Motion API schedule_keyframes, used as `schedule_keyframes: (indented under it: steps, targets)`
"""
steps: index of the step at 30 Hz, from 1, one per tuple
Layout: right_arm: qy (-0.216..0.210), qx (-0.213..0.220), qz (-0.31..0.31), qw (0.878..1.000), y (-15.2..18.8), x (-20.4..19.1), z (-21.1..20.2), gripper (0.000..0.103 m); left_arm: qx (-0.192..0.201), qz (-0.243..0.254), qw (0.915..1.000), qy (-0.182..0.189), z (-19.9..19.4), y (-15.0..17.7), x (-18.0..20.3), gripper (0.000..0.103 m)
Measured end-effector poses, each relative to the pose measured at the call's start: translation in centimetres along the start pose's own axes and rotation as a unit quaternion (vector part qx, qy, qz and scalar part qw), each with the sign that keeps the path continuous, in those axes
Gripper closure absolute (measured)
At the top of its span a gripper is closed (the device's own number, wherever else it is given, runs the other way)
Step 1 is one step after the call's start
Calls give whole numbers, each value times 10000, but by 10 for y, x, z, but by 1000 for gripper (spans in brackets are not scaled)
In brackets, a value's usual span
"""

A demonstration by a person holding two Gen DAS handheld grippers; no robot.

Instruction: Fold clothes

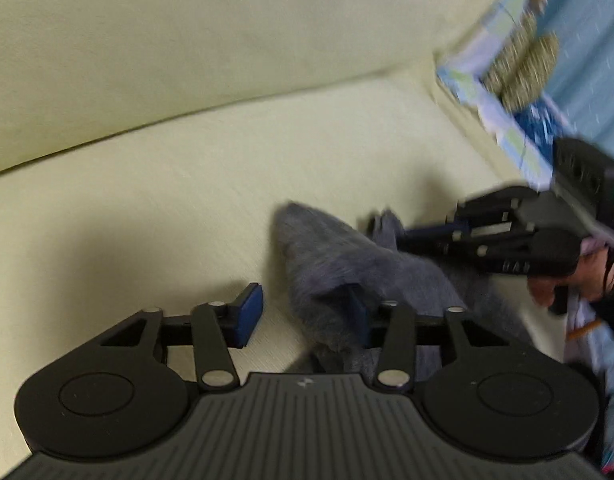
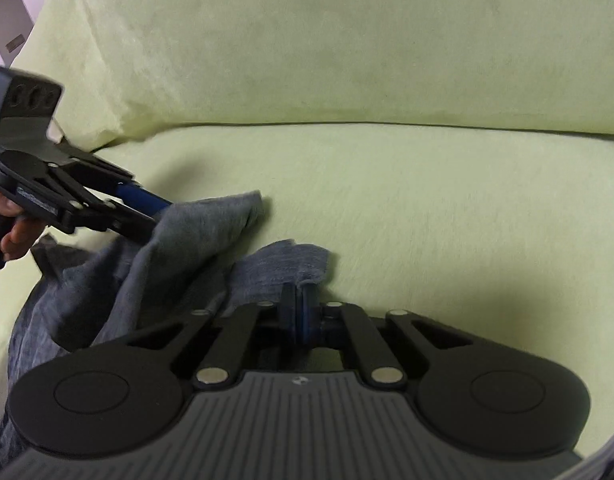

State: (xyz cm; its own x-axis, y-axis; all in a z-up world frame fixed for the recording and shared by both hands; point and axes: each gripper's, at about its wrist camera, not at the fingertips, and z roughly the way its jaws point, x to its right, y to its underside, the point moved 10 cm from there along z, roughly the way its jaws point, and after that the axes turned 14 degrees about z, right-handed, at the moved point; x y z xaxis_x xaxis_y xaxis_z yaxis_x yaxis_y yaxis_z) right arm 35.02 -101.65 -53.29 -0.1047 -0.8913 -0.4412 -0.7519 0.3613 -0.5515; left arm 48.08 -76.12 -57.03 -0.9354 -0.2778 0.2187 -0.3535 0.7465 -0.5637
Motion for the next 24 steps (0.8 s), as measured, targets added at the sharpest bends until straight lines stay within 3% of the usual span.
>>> schedule_keyframes:
  steps: [2,4,6,8,10,12,13,14,16,22,23,24]
  targets:
    - [152,334,-97,9993,-2,0,-16,102,320,118,9989,-320,-14,-4,2,99]
    - [553,994,-385,9928,-13,-1,-37,102,603,77,9964,-597,-25,-9,-3,99]
    - [1212,2151,-897,9649,-30,-4,-81,102,976,-66,9908,-935,-36,-18,-14,99]
    - [1545,2594,-1041,9476,-37,-1,-99,102,910,-225,9912,-930,-32,-21,-21,98]
    - [1770,2365,-999,9501,-34,15,-88,101,770,-340,9920,-944,-24,-23,-27,89]
    - [2035,1933,-800,9565,-25,40,-69,98,736,-415,9921,-923,-19,-25,-27,69]
    - [2043,1845,-659,9591,-22,48,-66,92,749,-463,9924,-858,-17,-27,-26,58]
    - [1999,1794,-344,9626,-18,61,-64,83,697,-462,9931,-823,-14,-29,-25,55]
    - [1880,1960,48,9624,-16,71,-71,71,534,-453,9947,-759,-6,-30,-25,55]
    - [1355,1823,901,9697,-6,90,-71,70,134,-453,9971,-603,21,-29,-29,55]
    - [1278,1813,1001,9699,-2,93,-73,70,152,-381,9972,-631,22,-30,-28,60]
    - [1210,1829,1105,9694,1,95,-73,70,170,-309,9972,-659,23,-32,-27,77]
